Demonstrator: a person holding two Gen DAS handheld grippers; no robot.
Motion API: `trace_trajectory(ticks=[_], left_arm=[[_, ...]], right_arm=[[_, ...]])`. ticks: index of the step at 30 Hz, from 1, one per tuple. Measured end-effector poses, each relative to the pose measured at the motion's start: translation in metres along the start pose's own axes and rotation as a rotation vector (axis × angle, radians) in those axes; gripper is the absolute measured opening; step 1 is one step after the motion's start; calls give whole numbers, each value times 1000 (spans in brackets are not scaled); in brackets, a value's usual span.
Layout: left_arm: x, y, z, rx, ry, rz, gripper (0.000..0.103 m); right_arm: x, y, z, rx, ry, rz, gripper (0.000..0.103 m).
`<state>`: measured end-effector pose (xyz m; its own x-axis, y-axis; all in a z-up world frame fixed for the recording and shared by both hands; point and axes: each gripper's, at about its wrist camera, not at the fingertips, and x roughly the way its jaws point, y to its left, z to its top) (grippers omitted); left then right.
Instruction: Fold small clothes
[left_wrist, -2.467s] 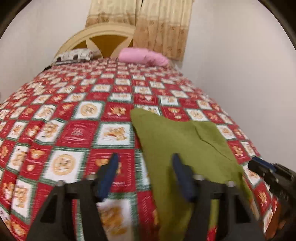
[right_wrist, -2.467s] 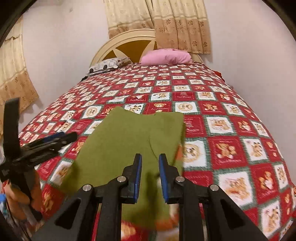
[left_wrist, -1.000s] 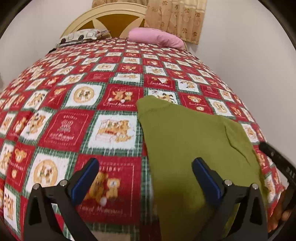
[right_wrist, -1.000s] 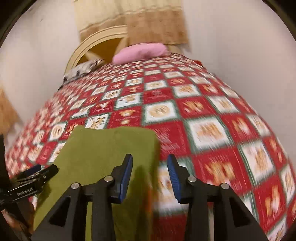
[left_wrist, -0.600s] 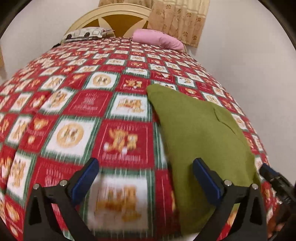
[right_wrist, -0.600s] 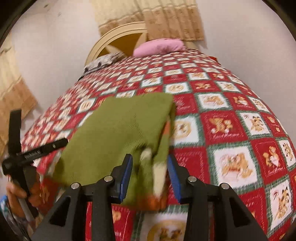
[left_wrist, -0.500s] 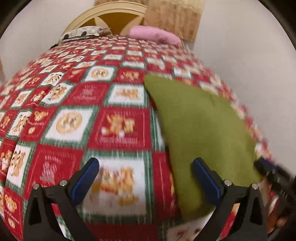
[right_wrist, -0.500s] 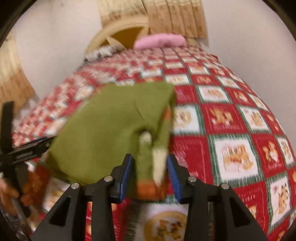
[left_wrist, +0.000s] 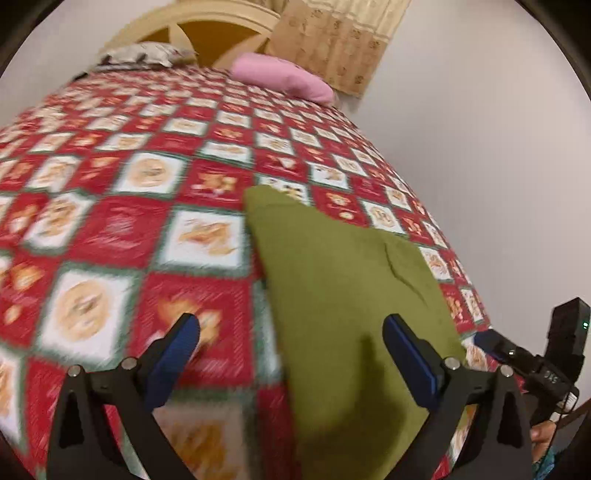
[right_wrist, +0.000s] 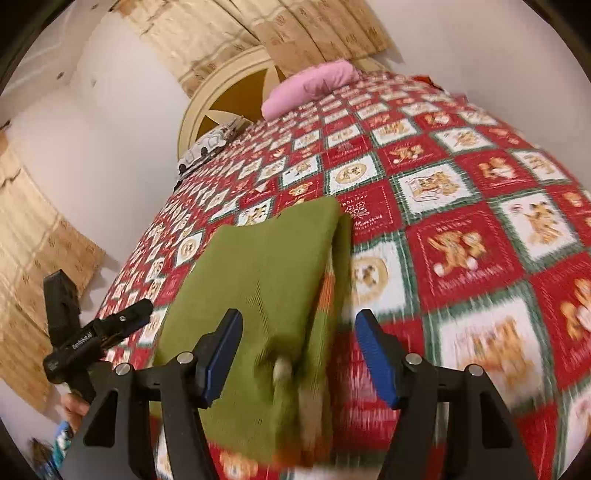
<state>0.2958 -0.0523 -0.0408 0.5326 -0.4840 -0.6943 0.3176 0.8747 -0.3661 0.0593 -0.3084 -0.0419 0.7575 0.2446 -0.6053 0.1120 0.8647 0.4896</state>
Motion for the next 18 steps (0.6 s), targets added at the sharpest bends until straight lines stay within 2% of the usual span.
trace_trajectory(ticks=[3, 5, 7, 8, 11, 16, 17, 18], left_arm=[[34, -1, 11, -16, 51, -37, 82], [47, 6, 9, -73, 77, -72, 82], [59, 15, 2, -147, 102, -146, 85], [59, 19, -2, -154, 79, -172, 86], [56, 14, -9, -112, 51, -180, 86], [56, 4, -13, -58, 38, -189, 93], [54, 4, -12, -57, 31, -190, 89], [52, 5, -13, -61, 28, -213, 77]], right_arm=[[30, -6, 17, 13, 36, -2, 64], [46, -11, 23, 20, 46, -17, 64], [63, -14, 28, 20, 67, -1, 64], [72, -16, 28, 15, 86, 9, 64], [85, -14, 28, -12, 93, 20, 66], [89, -21, 27, 3, 94, 76, 69], [90, -19, 27, -6, 96, 80, 72], [92, -16, 28, -19, 100, 84, 76]])
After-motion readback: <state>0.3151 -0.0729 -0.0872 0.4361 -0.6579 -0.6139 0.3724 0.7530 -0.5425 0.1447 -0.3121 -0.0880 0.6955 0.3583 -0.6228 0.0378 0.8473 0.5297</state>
